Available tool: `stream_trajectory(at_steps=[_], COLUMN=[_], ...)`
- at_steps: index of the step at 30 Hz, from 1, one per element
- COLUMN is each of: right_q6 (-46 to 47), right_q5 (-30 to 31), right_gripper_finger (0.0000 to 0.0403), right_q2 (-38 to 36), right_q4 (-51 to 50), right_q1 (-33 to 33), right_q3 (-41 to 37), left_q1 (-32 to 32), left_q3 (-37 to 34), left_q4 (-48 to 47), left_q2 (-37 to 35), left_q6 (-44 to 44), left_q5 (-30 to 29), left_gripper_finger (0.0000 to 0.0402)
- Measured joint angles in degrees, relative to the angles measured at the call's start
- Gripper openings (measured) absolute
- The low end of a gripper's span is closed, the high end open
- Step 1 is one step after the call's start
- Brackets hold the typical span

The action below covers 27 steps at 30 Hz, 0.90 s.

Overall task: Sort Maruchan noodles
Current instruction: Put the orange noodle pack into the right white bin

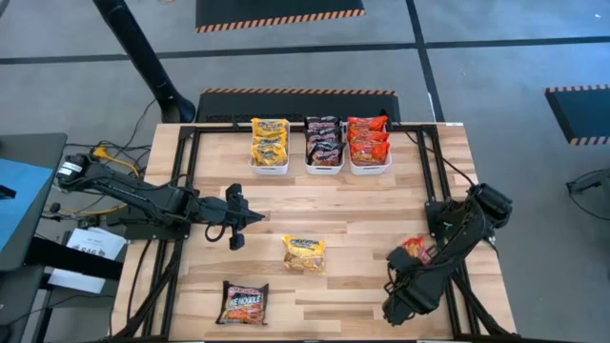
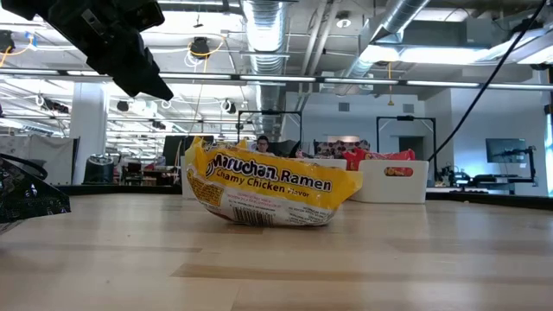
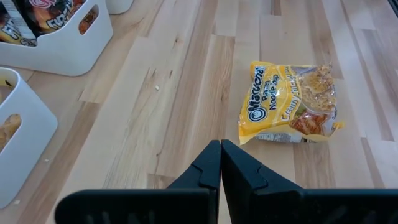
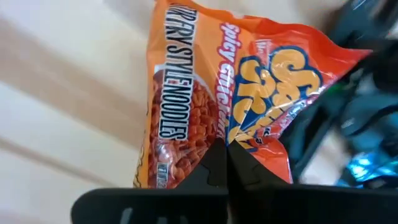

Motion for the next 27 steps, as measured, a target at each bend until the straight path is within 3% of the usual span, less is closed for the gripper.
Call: stream_trajectory(at_steps=[9,27], right_q6=[-18.59,-63.27], right_q5=[10.52,42.11], right_gripper_finger=[0.0003,0.0003], right_q2=[-0.12,-0.18], right_q4=[-0.76,-0.82], right_q1=[-8.91,-37.25], right_q3=[0.28,0.30], left_q1=[0.02,0.00], left_q3=[0.00,0.00], left_q4=[0.04,0.07], left_q2=[0.00,-0.02], left_q6=[-1.50,-1.64], left_q5=[-0.15,-0.10], left_gripper_finger=[0.0000,0.0000])
